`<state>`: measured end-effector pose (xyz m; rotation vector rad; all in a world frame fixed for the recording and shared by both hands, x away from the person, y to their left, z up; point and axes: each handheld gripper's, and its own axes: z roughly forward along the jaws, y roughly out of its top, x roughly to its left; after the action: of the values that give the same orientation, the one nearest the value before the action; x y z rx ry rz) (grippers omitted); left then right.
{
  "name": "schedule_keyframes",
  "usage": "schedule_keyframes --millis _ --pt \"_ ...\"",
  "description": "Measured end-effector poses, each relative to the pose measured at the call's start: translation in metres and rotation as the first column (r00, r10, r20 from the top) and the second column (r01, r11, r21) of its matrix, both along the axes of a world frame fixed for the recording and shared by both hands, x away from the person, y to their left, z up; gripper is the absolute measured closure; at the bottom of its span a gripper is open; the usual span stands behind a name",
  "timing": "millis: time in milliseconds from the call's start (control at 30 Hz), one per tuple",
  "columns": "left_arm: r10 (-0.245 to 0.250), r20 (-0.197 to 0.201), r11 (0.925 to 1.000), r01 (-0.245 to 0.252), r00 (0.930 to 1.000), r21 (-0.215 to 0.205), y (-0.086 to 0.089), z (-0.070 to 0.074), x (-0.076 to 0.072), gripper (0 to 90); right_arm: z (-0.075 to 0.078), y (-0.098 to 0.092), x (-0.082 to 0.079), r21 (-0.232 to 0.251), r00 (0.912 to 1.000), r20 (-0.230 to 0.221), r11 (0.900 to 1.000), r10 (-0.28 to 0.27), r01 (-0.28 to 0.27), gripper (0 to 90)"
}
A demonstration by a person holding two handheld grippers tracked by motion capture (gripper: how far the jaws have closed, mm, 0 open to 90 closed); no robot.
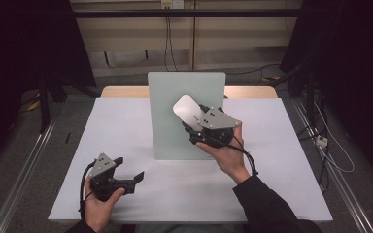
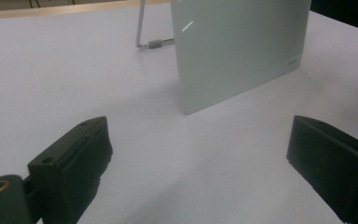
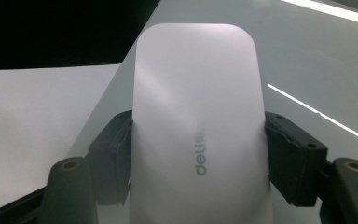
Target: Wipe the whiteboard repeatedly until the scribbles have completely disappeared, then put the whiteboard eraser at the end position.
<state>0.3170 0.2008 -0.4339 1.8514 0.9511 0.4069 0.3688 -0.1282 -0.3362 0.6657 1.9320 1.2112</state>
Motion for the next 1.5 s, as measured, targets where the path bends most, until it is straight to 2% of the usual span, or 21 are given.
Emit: schedule_keyframes --millis 133,167,267,567,633,733,800,1067,1133,1300,1433,1500 --pt "-0.005 0.006 1.0000 0.005 1.0000 0.007 0.000 0.000 0.000 6.1 -0.002 -0.003 -0.001 0.008 0.9994 -0.030 1.000 0.014 -0.014 31.5" --pt "-0.005 0.002 1.0000 0.005 1.0000 -0.003 0.000 0.000 0.000 6.1 -0.003 -0.004 -0.001 0.009 0.9990 -0.040 1.000 0.020 -0.020 31.5" --pt "-0.001 -0.005 1.0000 0.002 1.0000 0.003 0.002 -0.001 0.001 6.1 -0.004 -0.005 -0.002 0.014 0.9970 -0.066 0.999 0.039 -0.038 31.5" --pt "-0.003 0.002 1.0000 0.003 1.0000 -0.002 0.001 0.000 0.001 6.1 -0.007 -0.002 -0.007 0.013 0.9843 -0.145 0.995 0.101 -0.100 31.5" --pt "-0.004 0.002 1.0000 0.004 1.0000 0.001 0.001 0.000 0.001 6.1 -0.008 -0.002 -0.010 0.001 0.9850 -0.133 0.994 0.110 -0.111 31.5" --pt "-0.009 -0.001 0.9999 0.009 1.0000 0.011 0.000 0.000 0.000 6.1 -0.011 -0.005 -0.011 0.003 0.9817 -0.147 0.993 0.120 -0.121 31.5" --pt "-0.006 0.002 1.0000 0.006 1.0000 0.001 0.001 -0.001 0.000 6.1 -0.014 -0.007 -0.012 -0.005 0.9791 -0.162 0.992 0.122 -0.125 31.5" --pt "-0.011 -0.007 0.9998 0.011 0.9999 0.014 0.000 -0.001 0.001 6.1 -0.027 -0.013 -0.015 -0.029 0.9626 -0.225 0.986 0.151 -0.162 31.5" --pt "-0.006 -0.009 1.0000 0.006 0.9999 0.007 0.001 -0.002 0.001 6.1 -0.029 -0.014 -0.017 -0.040 0.9614 -0.227 0.985 0.155 -0.168 31.5" --pt "0.001 -0.014 1.0000 -0.001 0.9999 -0.006 0.002 -0.002 0.001 6.1 -0.031 -0.018 -0.018 -0.041 0.9516 -0.258 0.982 0.168 -0.184 31.5" --pt "-0.010 -0.011 0.9999 0.010 0.9999 0.005 0.002 -0.001 0.001 6.1 -0.038 -0.019 -0.019 -0.049 0.9382 -0.296 0.978 0.180 -0.203 31.5" --pt "-0.005 -0.010 1.0000 0.005 0.9999 0.005 0.001 -0.001 0.001 6.1 -0.043 -0.018 -0.020 -0.062 0.9280 -0.320 0.973 0.190 -0.221 31.5"
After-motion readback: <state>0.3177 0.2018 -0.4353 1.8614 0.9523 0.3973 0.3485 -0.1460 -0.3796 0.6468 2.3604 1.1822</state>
